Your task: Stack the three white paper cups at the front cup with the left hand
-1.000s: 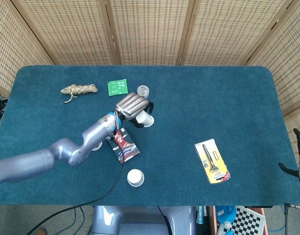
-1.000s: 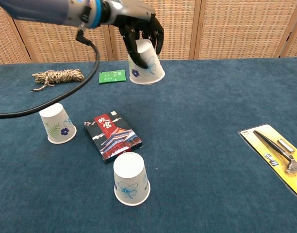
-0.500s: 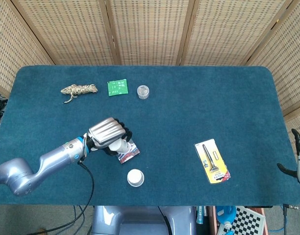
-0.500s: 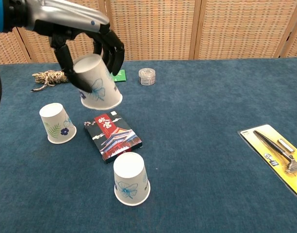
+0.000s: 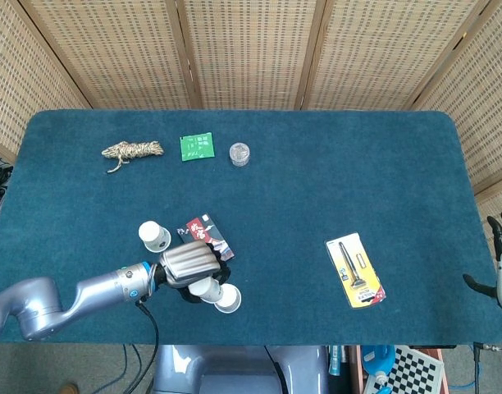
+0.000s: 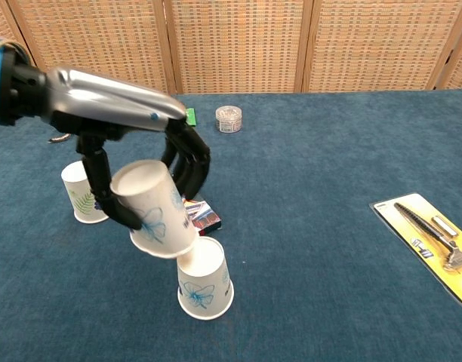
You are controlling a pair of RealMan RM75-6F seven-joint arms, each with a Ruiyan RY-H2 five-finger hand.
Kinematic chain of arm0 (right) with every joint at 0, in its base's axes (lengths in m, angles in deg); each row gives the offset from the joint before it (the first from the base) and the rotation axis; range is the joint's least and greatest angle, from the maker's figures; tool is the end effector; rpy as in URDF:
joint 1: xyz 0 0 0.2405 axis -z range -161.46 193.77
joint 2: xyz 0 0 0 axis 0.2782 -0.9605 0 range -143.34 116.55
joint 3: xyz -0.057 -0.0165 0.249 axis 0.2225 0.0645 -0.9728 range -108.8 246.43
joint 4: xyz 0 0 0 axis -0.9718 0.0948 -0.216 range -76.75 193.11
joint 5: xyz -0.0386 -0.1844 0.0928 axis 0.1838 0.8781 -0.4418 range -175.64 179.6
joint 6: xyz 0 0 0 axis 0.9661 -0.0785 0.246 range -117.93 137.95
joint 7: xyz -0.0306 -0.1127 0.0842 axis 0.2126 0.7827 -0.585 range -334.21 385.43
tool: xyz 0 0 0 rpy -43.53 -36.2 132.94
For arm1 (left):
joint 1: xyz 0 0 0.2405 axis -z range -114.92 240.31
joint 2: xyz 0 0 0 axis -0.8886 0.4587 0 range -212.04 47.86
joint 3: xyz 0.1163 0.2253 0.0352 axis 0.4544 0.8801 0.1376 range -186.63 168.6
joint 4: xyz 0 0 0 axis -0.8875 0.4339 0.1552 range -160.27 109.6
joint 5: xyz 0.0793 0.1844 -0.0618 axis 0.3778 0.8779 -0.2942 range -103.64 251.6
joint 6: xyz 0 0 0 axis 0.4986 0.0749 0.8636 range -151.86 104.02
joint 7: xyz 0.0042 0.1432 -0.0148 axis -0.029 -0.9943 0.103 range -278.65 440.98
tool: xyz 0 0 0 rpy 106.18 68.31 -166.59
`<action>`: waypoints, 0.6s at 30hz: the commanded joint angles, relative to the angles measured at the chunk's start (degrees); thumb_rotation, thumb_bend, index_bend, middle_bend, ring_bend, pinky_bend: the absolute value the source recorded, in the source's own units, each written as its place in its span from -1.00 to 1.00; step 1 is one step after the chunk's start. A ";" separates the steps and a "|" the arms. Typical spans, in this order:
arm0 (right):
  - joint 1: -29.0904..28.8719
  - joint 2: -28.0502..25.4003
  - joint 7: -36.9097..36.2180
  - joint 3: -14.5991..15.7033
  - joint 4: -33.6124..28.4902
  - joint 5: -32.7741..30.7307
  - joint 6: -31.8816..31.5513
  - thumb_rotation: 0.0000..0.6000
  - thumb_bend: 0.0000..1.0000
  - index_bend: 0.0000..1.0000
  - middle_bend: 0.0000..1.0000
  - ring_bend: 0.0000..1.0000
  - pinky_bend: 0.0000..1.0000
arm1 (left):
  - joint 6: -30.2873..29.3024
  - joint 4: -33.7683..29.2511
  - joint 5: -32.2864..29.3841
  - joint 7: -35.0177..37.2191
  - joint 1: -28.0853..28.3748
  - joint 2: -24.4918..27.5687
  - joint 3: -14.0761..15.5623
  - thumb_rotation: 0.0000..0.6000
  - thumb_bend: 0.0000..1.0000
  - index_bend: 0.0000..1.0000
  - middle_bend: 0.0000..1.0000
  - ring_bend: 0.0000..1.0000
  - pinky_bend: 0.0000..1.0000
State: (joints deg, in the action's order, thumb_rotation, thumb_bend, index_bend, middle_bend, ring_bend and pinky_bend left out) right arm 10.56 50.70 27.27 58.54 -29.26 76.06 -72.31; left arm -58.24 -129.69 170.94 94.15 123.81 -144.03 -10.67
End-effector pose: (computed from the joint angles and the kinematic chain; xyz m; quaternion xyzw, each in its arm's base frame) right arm -0.3429 -0.2100 0.1947 0.5246 -0.3761 0.3572 0.6751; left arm -0.0630 0.3000 0.0412 -0.9173 -0.2462 -0.2821 0.1356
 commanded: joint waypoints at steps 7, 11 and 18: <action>-0.06 -0.03 -0.25 -0.07 0.22 -0.27 0.32 1.00 -1.00 -1.00 -1.00 -1.00 -1.00 | 1.41 1.18 -0.43 -1.87 2.44 -3.23 -0.14 1.00 -0.57 -0.13 -0.05 -0.27 -0.44; -0.08 -0.04 -0.26 -0.10 0.26 -0.37 0.39 1.00 -1.00 -1.00 -1.00 -1.00 -1.00 | 2.50 1.35 -1.75 -3.14 3.35 -4.68 -0.58 1.00 -0.57 -0.13 -0.06 -0.27 -0.47; 0.04 -0.19 -0.62 -0.25 0.25 -0.61 0.29 1.00 -1.00 -1.00 -1.00 -1.00 -1.00 | 3.47 2.18 -3.96 -5.75 4.27 -6.69 -1.16 1.00 -0.57 -0.13 -0.07 -0.30 -0.53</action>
State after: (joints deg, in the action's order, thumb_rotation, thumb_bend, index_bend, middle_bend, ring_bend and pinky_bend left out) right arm 10.60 50.51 26.64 58.29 -29.02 75.46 -72.01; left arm -54.90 -127.71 167.36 88.82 127.91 -150.36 -11.66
